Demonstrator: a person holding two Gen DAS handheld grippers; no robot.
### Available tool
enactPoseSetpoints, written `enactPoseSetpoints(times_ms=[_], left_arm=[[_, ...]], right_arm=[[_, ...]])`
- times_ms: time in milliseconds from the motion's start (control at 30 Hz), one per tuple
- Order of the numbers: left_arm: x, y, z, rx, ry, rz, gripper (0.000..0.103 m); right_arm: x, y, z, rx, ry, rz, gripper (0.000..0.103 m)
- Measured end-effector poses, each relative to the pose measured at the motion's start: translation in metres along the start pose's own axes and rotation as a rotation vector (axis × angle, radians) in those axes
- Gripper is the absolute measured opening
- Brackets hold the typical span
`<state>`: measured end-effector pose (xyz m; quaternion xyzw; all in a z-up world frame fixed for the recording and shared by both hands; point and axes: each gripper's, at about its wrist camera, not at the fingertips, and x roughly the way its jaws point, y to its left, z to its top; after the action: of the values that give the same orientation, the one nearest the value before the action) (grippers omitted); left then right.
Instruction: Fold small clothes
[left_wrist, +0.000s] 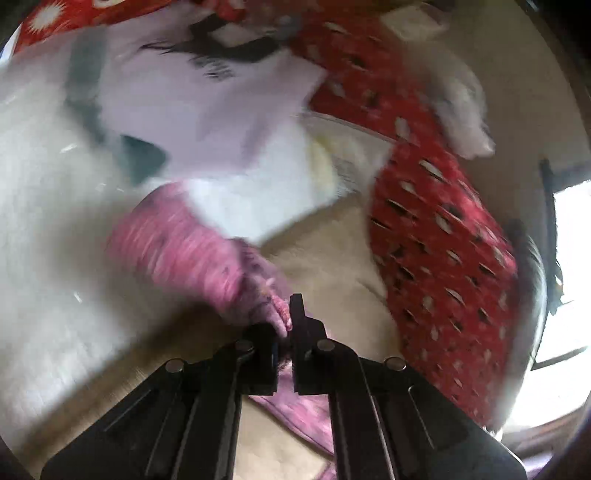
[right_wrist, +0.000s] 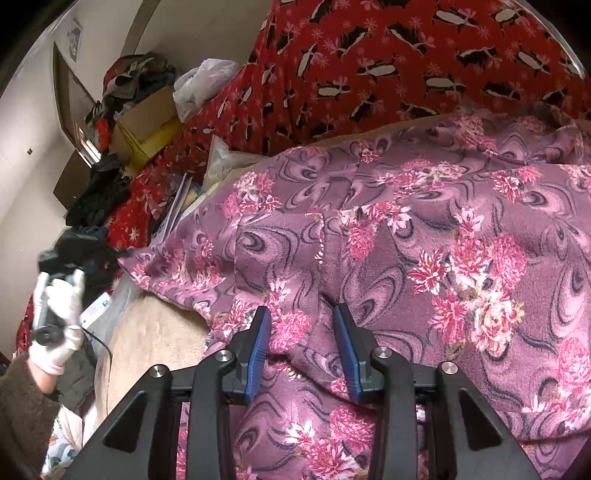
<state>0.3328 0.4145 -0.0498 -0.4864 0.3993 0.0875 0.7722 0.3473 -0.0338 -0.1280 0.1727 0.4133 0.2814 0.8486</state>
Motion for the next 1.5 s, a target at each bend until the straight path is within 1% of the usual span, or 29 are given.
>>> enactPoseSetpoints(times_ms=[100,167,233,300,367,400,467,500,567,600,633,667,733,767,833,900,933,1000,1067,1100,1167,1233,1267,1300,1333,1367,1433,1467,1500], left_arm=[[-0.012,-0.031,-0.015,0.062,0.009,-0.033,0.003],[-0.020,-0.054,-0.026,0.104,0.015,-0.061,0.003],[-0.024,-0.080,-0.040,0.147,0.029,-0.085,0.003],[-0.025,-0.100,-0.056,0.179,0.043,-0.097,0.003],[-0.021,-0.123,-0.076,0.209,0.067,-0.106,0.003],[-0.018,-0.133,-0.086,0.224,0.080,-0.107,0.003],[-0.011,-0.149,-0.104,0.246,0.101,-0.111,0.003],[-0.006,-0.159,-0.117,0.263,0.120,-0.114,0.003],[0.006,-0.177,-0.142,0.291,0.158,-0.126,0.003],[0.014,-0.185,-0.156,0.304,0.185,-0.132,0.003],[0.019,-0.193,-0.167,0.316,0.206,-0.132,0.003],[0.027,-0.200,-0.180,0.329,0.231,-0.130,0.003],[0.043,-0.214,-0.209,0.360,0.279,-0.122,0.003],[0.052,-0.220,-0.223,0.378,0.299,-0.119,0.003],[0.071,-0.231,-0.253,0.422,0.337,-0.095,0.003],[0.095,-0.234,-0.282,0.455,0.378,-0.060,0.003],[0.106,-0.233,-0.295,0.468,0.395,-0.033,0.003],[0.135,-0.224,-0.323,0.501,0.434,0.062,0.003],[0.157,-0.207,-0.340,0.505,0.494,0.133,0.004],[0.161,-0.202,-0.346,0.499,0.507,0.141,0.004],[0.152,-0.197,-0.344,0.488,0.487,0.101,0.009],[0.136,-0.192,-0.336,0.455,0.534,0.043,0.017],[0.120,-0.187,-0.329,0.437,0.539,-0.005,0.019],[0.107,-0.183,-0.323,0.437,0.529,-0.036,0.021],[0.092,-0.178,-0.316,0.439,0.510,-0.064,0.030],[0.072,-0.165,-0.306,0.426,0.474,-0.091,0.043],[0.049,-0.145,-0.288,0.377,0.395,-0.111,0.052],[0.040,-0.132,-0.277,0.353,0.358,-0.105,0.052],[0.037,-0.117,-0.265,0.324,0.337,-0.092,0.052]], right_arm=[[-0.002,0.006,0.005,-0.002,0.044,-0.028,0.037],[-0.012,0.006,0.008,0.011,0.069,-0.027,0.037],[-0.027,0.001,0.008,0.015,0.062,-0.039,0.038],[-0.048,-0.009,0.006,-0.011,0.043,-0.093,0.039],[-0.070,-0.023,0.004,-0.055,0.025,-0.184,0.040],[-0.084,-0.034,0.002,-0.089,0.015,-0.273,0.040],[-0.103,-0.049,-0.001,-0.134,-0.002,-0.391,0.040],[-0.114,-0.058,-0.005,-0.164,-0.015,-0.472,0.040],[-0.131,-0.080,-0.012,-0.192,-0.028,-0.595,0.044],[-0.135,-0.091,-0.016,-0.181,-0.021,-0.619,0.051],[-0.138,-0.105,-0.022,-0.149,-0.009,-0.626,0.059],[-0.141,-0.116,-0.028,-0.115,-0.026,-0.596,0.061],[-0.150,-0.129,-0.035,-0.068,-0.093,-0.512,0.063],[-0.151,-0.132,-0.035,-0.057,-0.100,-0.496,0.063],[-0.148,-0.133,-0.034,-0.054,-0.100,-0.488,0.064],[-0.145,-0.131,-0.033,-0.064,-0.106,-0.493,0.064],[-0.144,-0.131,-0.032,-0.062,-0.110,-0.489,0.064],[-0.144,-0.132,-0.030,-0.053,-0.117,-0.472,0.064],[-0.150,-0.136,-0.036,-0.044,-0.125,-0.456,0.065],[-0.151,-0.137,-0.037,-0.041,-0.127,-0.450,0.065],[-0.152,-0.138,-0.037,-0.039,-0.129,-0.447,0.065],[-0.152,-0.138,-0.037,-0.038,-0.130,-0.445,0.065],[-0.152,-0.139,-0.037,-0.036,-0.129,-0.442,0.066],[-0.153,-0.139,-0.037,-0.034,-0.128,-0.436,0.067],[-0.153,-0.139,-0.036,-0.033,-0.126,-0.430,0.068],[-0.153,-0.139,-0.035,-0.031,-0.121,-0.428,0.068],[-0.152,-0.134,-0.029,-0.036,-0.086,-0.450,0.069],[-0.151,-0.129,-0.024,-0.042,-0.072,-0.459,0.069],[-0.153,-0.118,-0.018,-0.050,-0.080,-0.409,0.069]])
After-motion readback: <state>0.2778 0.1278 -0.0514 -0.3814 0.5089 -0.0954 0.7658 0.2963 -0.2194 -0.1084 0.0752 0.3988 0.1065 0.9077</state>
